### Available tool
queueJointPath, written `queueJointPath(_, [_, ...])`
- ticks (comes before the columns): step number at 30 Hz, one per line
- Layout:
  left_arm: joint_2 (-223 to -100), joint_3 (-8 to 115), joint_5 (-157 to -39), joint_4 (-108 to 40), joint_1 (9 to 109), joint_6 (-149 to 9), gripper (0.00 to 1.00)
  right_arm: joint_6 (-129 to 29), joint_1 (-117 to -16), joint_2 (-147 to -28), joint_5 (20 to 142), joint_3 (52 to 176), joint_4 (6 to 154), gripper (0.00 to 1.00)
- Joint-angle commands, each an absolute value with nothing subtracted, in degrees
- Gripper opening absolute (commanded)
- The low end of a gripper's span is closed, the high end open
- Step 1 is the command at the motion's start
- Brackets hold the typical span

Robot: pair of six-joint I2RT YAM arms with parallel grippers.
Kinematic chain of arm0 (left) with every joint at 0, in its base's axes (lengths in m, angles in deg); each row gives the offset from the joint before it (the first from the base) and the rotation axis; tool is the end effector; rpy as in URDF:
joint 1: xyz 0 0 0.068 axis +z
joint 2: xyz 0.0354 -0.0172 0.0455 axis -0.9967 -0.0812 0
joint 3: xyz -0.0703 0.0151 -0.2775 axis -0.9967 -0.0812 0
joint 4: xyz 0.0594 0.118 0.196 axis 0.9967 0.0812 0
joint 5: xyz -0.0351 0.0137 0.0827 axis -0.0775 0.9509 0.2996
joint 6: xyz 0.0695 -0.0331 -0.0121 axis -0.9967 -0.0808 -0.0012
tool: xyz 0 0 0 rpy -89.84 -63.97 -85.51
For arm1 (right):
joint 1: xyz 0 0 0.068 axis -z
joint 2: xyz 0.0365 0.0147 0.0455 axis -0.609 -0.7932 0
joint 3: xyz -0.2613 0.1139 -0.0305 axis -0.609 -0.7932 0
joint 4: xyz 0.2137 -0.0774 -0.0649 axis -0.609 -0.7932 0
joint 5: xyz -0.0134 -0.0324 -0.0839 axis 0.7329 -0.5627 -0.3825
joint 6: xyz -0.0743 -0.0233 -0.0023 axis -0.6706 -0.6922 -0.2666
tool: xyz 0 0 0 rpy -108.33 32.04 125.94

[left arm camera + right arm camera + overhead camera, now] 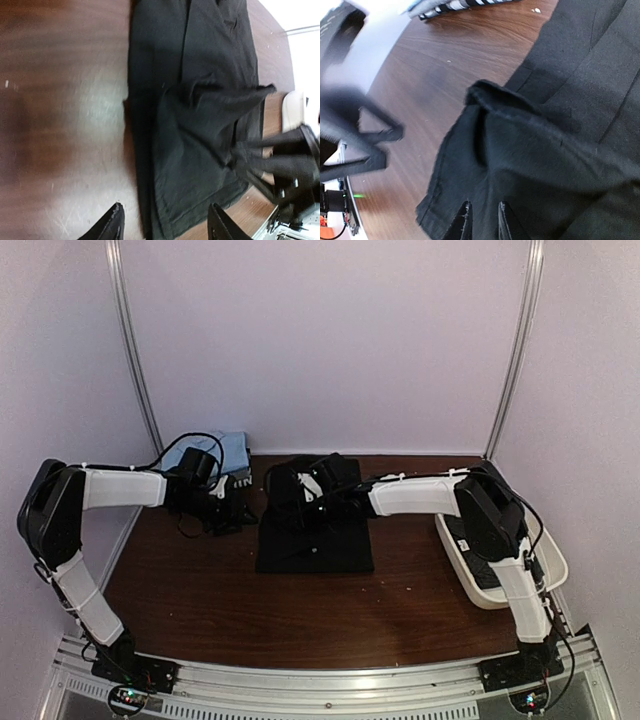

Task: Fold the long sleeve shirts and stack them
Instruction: Smooth out the 2/3-rectangle-folded shirt at the center of the board.

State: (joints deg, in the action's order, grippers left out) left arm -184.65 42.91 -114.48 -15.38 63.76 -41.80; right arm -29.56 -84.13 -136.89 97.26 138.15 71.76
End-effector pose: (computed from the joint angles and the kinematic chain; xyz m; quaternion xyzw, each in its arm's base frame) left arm 0.3177 -0.1554 0.1958 -0.0802 0.9277 -0.3285 0.1585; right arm 0.3397 0.3989 0.1790 -0.2366 0.8569 0.4013 0.2207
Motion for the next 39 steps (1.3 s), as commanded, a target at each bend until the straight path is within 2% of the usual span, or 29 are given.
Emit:
queueJointPath(1, [-180.25, 38.78, -115.98, -16.82, 63.57, -41.78, 0.57, -30.56, -82.89, -141.98, 97.23, 145.39, 67.62, 0.20])
queueJointPath(8, [-179.54, 36.20, -116.21, -17.23, 61.24, -41.38, 0.57, -26.93, -79.16, -150.89, 97.13, 156.34, 65.67, 0.26])
queueJointPath(12, [-180.61, 36.41, -116.52, -18.21, 59.78, -40.70, 0.57, -24.50, -78.89, -152.19, 98.82, 157.89, 67.35, 0.33])
queueJointPath(20, [-184.37, 37.81, -116.80, -19.84, 57.02, -38.89, 0.57, -24.29, -78.91, -149.36, 99.40, 157.10, 67.16, 0.36])
queueJointPath(26, [-185.55, 37.08, -117.06, -22.34, 56.48, -36.94, 0.57, -24.82, -78.83, -142.23, 98.55, 151.98, 68.67, 0.38])
queueJointPath(29, [-186.08, 37.50, -117.58, -23.35, 56.07, -35.85, 0.50, -25.12, -78.97, -138.59, 98.02, 149.33, 69.59, 0.38])
queueJointPath(35, [-186.87, 38.98, -117.91, -24.39, 55.64, -34.88, 0.21, -26.21, -79.00, -131.22, 96.26, 143.20, 70.32, 0.39])
queueJointPath(39, [-186.83, 40.04, -117.79, -24.57, 55.64, -34.77, 0.07, -26.71, -78.99, -127.12, 94.92, 138.59, 70.92, 0.40])
